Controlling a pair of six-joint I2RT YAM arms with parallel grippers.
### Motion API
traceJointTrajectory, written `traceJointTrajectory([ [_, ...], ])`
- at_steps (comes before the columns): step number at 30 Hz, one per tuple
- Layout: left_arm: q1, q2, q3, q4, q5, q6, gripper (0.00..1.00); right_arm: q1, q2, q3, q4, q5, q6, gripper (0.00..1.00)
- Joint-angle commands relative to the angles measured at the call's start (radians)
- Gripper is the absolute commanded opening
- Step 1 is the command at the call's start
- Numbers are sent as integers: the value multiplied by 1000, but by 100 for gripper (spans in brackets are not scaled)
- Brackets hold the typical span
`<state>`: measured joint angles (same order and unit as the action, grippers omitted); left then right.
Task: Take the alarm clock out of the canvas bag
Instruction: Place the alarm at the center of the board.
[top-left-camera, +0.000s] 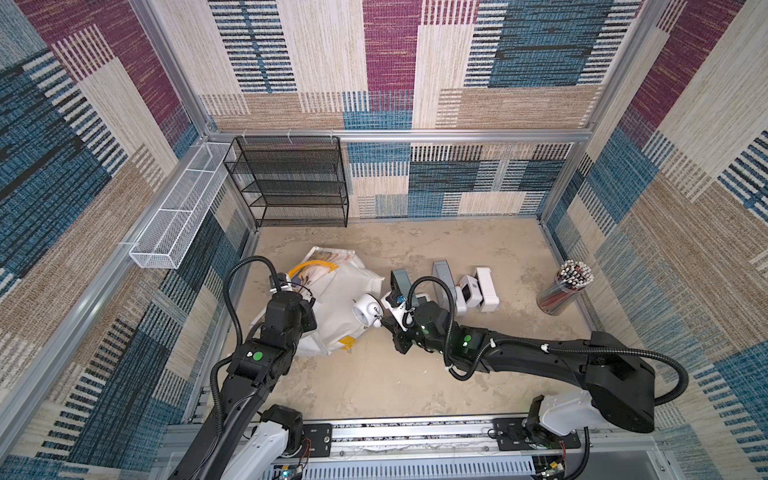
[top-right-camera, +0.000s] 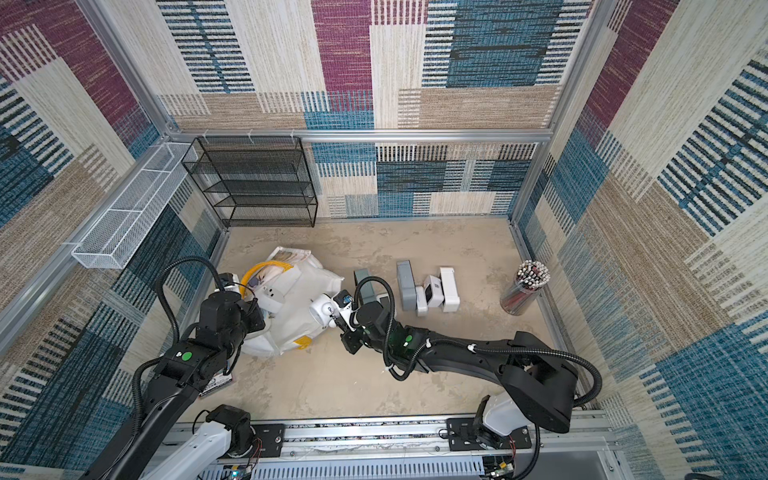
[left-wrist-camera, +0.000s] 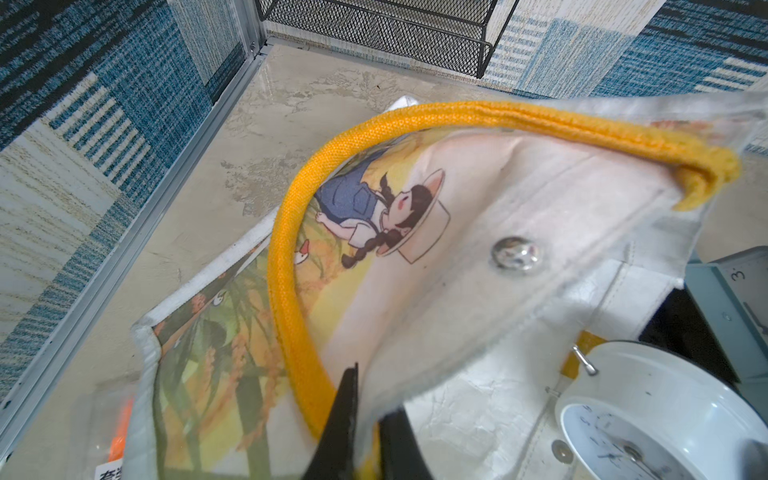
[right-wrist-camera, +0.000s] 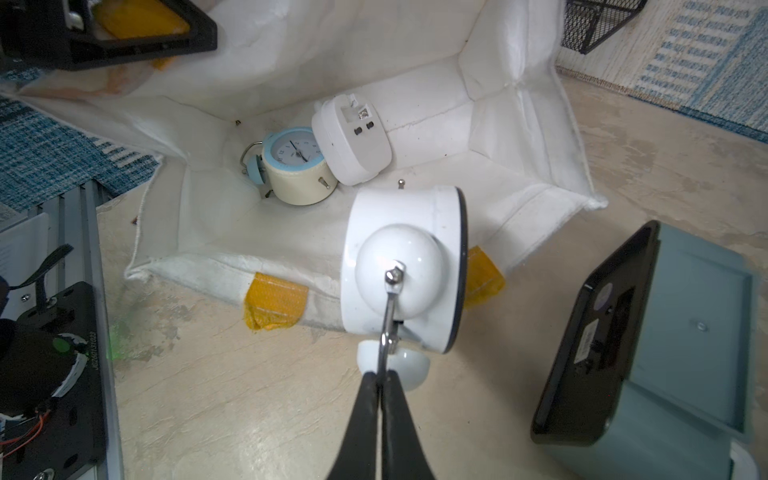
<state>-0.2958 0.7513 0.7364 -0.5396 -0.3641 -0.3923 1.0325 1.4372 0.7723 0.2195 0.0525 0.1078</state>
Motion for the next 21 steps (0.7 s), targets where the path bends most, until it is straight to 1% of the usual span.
traceJointTrajectory([
  [1, 0, -2, 7, -8, -17, 1, 0, 5, -37, -29, 65, 9, 25, 0],
  [9, 0, 3, 8, -10, -13, 1, 0, 10, -166, -136, 59, 23, 57, 0],
  [15, 0, 4, 11, -10, -13, 1, 0, 10, -233, -191, 29, 40, 75, 0],
  [21, 0, 7, 14, -9, -10, 0, 0, 11, -270, -243, 7, 63, 77, 0],
])
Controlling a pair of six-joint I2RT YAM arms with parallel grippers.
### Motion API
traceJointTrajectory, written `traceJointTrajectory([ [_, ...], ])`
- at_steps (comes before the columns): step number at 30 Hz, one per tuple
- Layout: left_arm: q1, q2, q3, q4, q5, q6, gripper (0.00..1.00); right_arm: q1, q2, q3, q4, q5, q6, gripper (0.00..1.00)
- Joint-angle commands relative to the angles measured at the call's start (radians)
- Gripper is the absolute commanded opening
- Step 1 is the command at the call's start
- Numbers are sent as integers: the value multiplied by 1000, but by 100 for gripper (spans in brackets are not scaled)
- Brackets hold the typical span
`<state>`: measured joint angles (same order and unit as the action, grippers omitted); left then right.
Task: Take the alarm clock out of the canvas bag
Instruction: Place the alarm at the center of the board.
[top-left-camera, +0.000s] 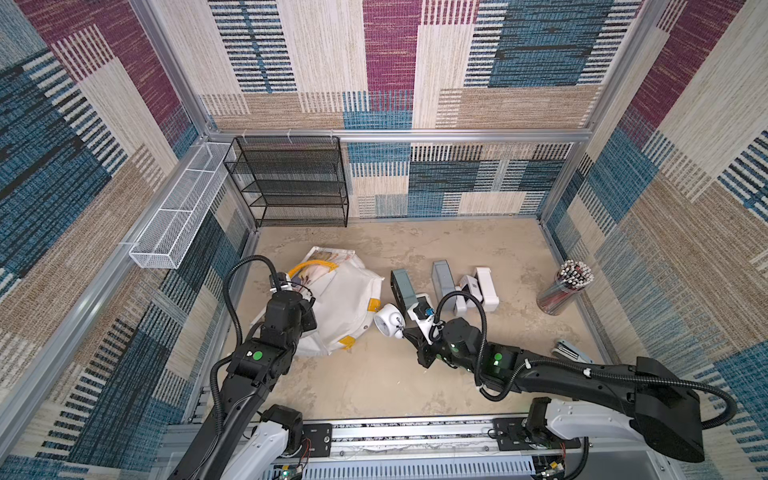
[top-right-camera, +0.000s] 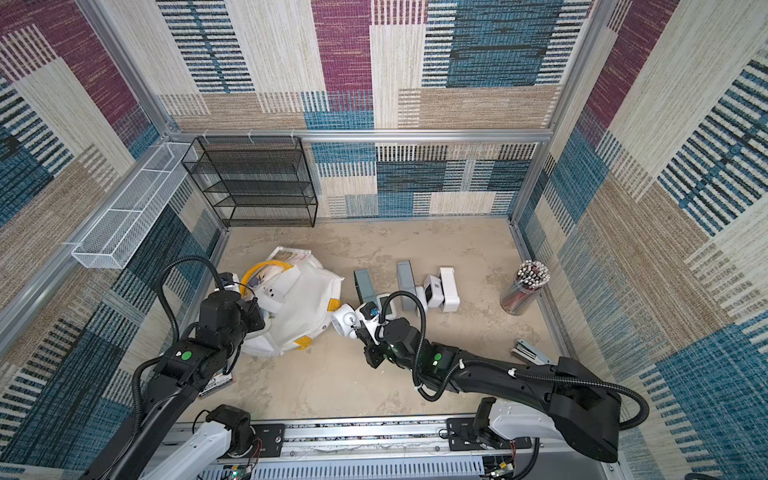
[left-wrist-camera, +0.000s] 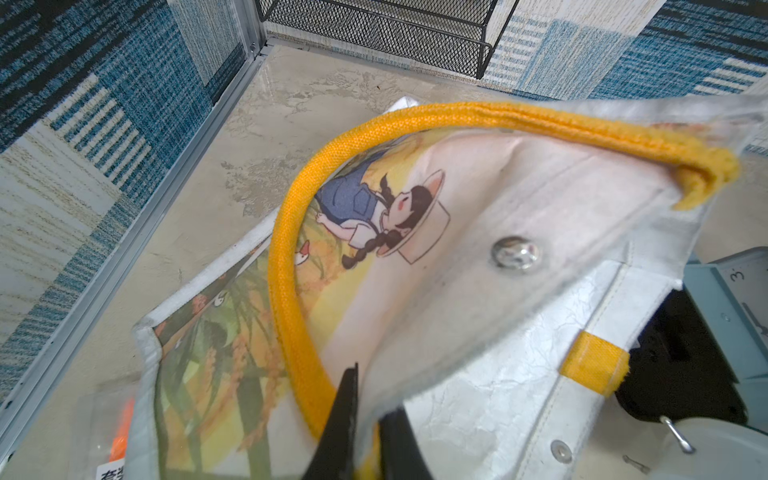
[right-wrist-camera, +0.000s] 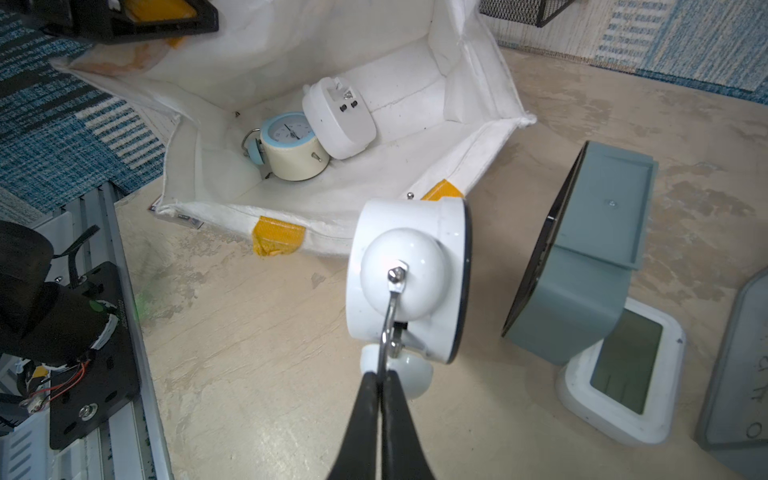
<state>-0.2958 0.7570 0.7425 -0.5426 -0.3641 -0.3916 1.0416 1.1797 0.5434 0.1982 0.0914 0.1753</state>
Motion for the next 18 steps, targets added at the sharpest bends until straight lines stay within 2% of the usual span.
traceJointTrajectory([
  [1, 0, 2, 7, -7, -9, -3, 0, 1, -12, -22, 28, 24, 5, 0],
  [18, 0, -1, 6, -10, -6, -3, 0, 0, 64, -88, 44, 103, -39, 0],
])
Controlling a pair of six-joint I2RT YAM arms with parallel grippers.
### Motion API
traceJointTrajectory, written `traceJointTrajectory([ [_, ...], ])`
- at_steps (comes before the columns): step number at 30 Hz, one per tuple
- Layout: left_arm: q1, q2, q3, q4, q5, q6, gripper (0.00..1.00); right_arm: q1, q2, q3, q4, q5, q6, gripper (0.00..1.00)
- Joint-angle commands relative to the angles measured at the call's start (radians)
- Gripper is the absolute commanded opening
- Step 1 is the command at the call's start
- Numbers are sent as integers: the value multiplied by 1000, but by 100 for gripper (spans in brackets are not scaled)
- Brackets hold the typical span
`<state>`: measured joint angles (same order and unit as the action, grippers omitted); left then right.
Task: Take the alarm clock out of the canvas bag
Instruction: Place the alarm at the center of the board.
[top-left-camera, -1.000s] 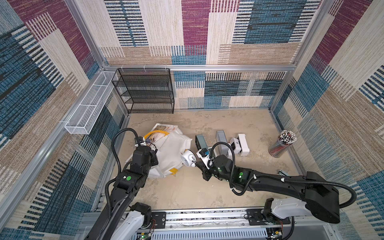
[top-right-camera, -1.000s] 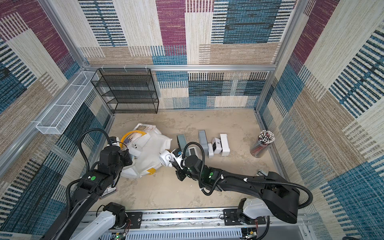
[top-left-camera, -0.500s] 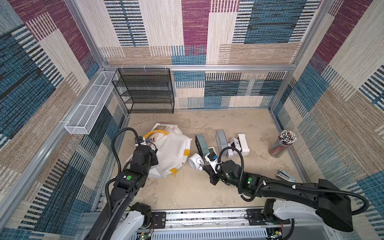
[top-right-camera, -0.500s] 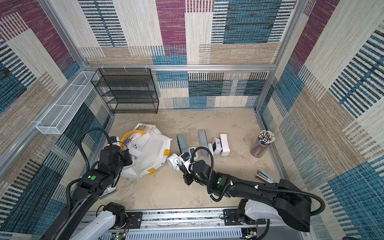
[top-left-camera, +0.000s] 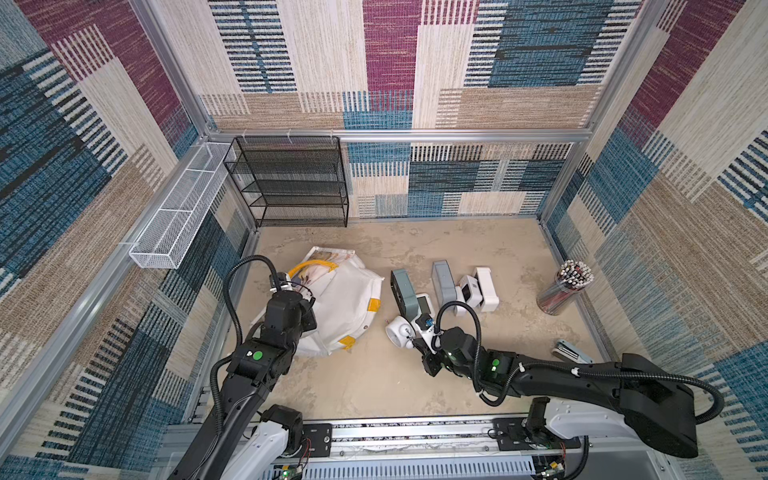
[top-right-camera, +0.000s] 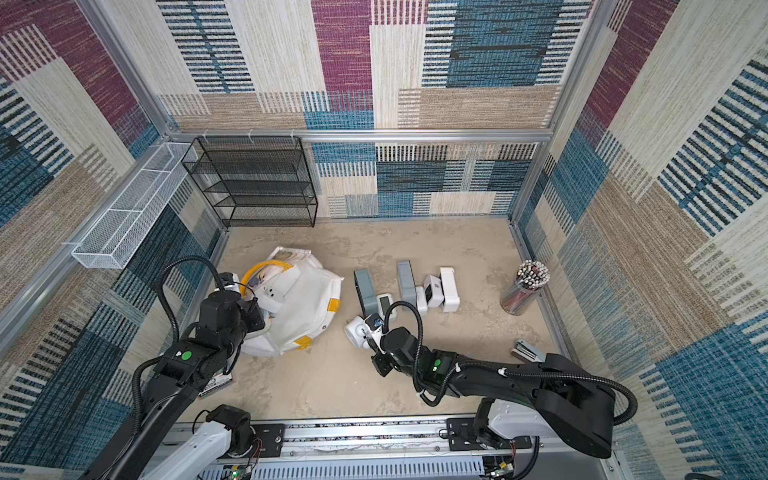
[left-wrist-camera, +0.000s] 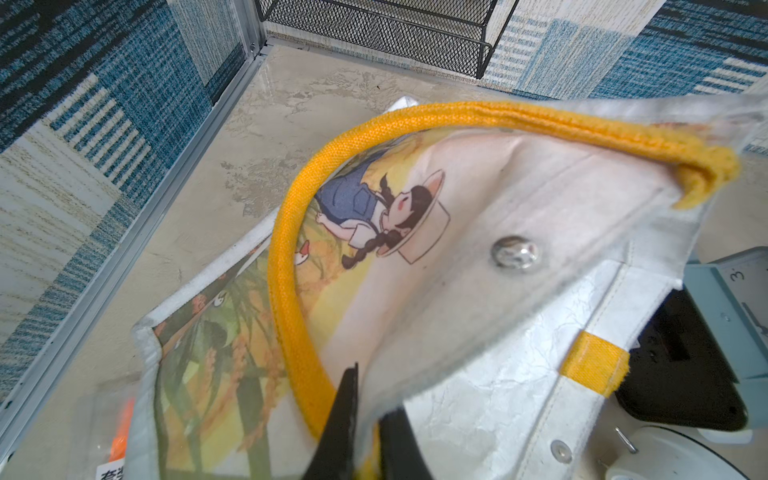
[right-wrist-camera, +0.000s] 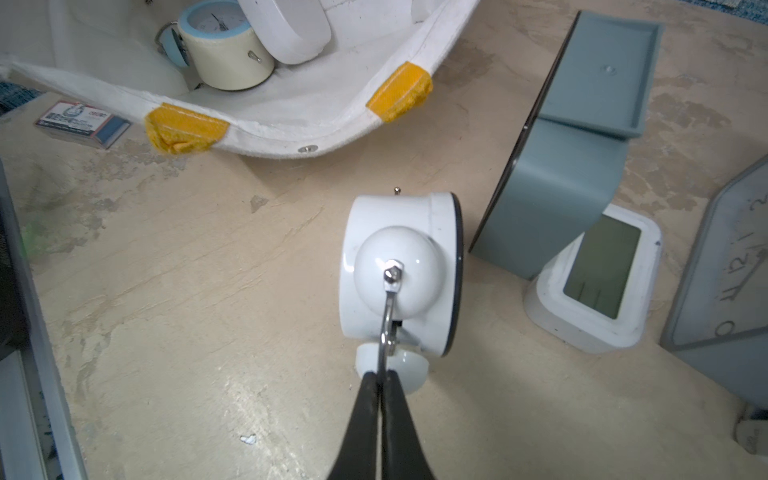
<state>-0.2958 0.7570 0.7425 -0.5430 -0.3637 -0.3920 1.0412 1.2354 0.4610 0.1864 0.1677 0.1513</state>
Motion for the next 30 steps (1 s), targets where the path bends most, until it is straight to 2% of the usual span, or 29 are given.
traceJointTrajectory([
  [1, 0, -2, 5, -9, -7, -2, 0, 0, 10, -9, 58, 28, -15, 0],
  [19, 0, -4, 6, -11, -3, -4, 0, -44, 89, -35, 72, 30, 13, 2],
  [23, 1, -4, 6, -10, -3, -4, 0, -46, 105, -31, 74, 29, 13, 7],
  [30, 0, -2, 3, -10, -1, -4, 0, -47, 91, -33, 66, 46, 22, 24],
])
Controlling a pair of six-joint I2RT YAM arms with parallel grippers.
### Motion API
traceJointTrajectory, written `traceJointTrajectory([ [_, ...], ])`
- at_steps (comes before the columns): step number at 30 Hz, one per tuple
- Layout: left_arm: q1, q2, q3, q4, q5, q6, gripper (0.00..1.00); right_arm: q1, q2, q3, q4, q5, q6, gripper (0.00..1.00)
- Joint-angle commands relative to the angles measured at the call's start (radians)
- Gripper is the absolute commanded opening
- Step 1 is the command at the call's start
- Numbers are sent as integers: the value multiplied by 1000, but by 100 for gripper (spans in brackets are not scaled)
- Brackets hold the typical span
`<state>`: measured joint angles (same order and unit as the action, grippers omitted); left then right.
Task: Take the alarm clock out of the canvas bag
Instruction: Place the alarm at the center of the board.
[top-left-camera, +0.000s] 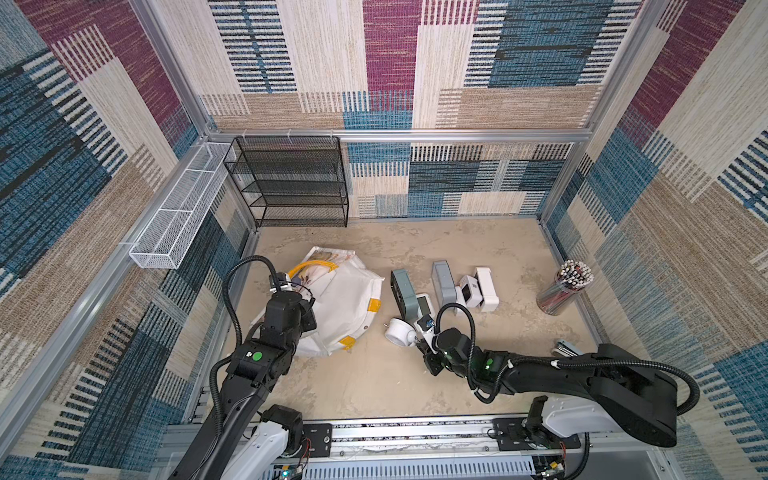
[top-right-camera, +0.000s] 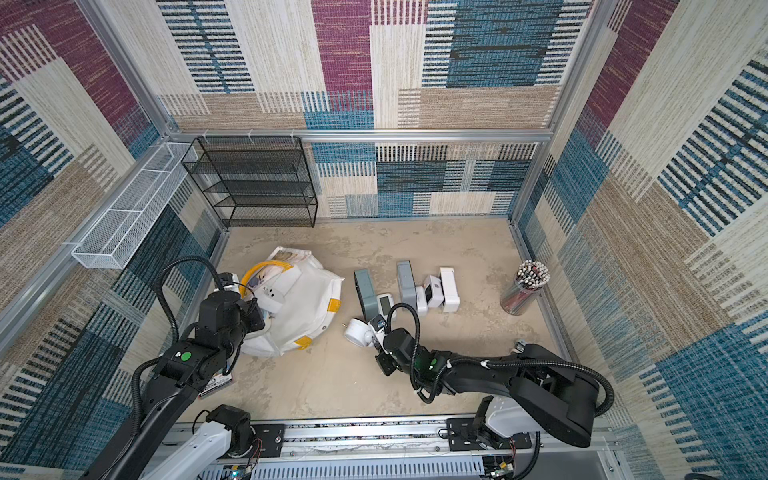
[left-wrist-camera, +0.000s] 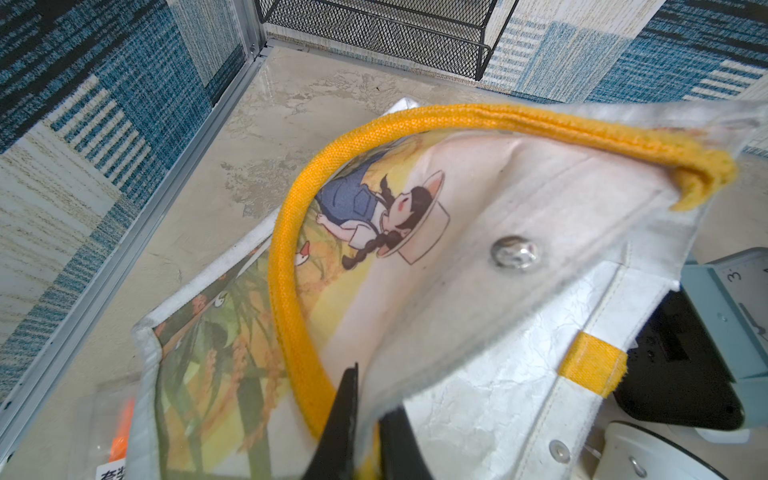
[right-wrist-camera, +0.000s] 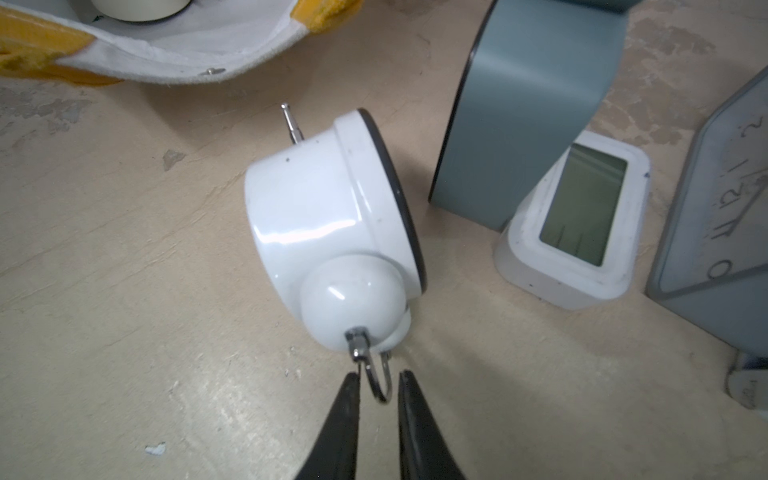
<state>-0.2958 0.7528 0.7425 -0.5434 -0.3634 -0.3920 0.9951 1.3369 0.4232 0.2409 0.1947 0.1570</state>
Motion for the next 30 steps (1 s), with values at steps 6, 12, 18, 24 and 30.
traceJointTrajectory([
  [6, 0, -1, 2, -10, 0, -4, 0, -1, -72, 21, -6, 5, 16, 45],
  [12, 1, -11, 2, -8, 2, 1, 0, 3, -124, 61, 8, -17, 31, 66],
  [18, -1, -25, -5, 7, 17, 15, 0, 24, -61, 169, 78, -81, 61, 67],
  [24, -2, -30, -10, 25, 38, 24, 0, 57, 150, 365, 84, -168, 102, 67],
  [30, -1, -35, -19, 50, 55, 35, 0, 84, 389, 602, 16, -195, 159, 66],
])
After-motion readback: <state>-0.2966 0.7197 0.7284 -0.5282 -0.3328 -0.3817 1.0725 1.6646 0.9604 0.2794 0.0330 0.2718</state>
